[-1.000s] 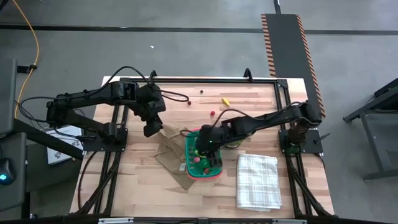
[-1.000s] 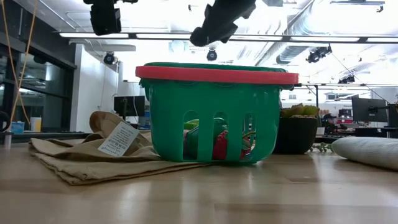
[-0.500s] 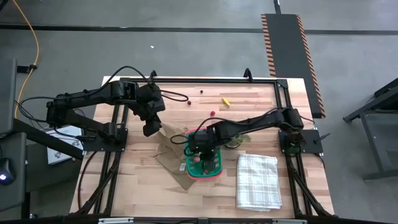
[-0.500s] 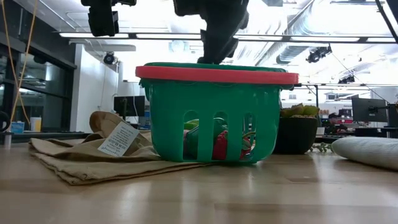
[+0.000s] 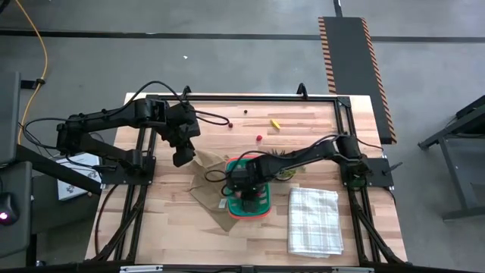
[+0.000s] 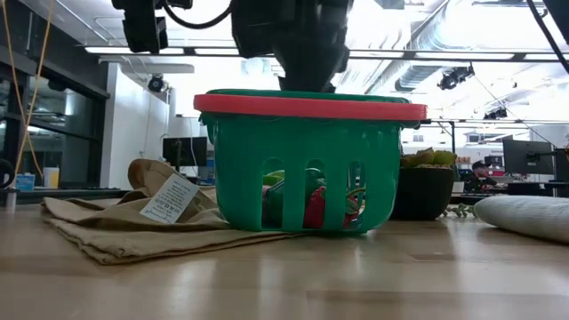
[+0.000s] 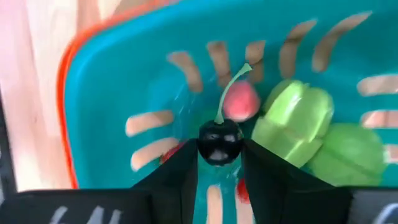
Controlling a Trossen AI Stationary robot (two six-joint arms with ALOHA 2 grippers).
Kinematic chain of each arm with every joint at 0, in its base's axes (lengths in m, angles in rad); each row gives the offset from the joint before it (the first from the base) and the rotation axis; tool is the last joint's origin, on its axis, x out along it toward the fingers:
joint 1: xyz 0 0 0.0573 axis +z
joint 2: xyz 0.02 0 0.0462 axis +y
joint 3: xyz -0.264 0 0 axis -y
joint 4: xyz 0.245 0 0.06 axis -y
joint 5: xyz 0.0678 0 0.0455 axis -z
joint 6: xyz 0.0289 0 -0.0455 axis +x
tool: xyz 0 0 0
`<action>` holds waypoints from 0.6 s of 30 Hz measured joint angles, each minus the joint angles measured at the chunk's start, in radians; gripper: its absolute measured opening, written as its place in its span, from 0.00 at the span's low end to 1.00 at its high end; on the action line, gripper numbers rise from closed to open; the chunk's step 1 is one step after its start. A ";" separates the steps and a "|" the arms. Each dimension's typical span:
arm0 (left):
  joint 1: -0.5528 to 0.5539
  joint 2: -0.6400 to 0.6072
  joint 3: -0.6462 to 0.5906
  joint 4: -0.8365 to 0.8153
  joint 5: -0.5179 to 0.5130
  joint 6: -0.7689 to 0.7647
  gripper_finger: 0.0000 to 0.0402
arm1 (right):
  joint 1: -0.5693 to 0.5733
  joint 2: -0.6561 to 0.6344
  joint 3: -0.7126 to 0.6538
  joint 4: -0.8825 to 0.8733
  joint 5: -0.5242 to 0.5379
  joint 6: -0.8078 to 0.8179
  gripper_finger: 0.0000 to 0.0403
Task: Pick and placing Produce into tupperware
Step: Put the black cherry into the green basket
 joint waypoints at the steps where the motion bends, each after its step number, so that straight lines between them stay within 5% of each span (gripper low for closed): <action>1: 0.000 0.000 0.000 -0.001 -0.004 0.000 0.25 | 0.000 0.000 0.000 0.015 0.017 0.007 0.25; 18: 0.000 0.000 0.000 -0.001 -0.024 0.026 0.25 | -0.003 0.000 0.000 0.035 0.063 0.142 0.35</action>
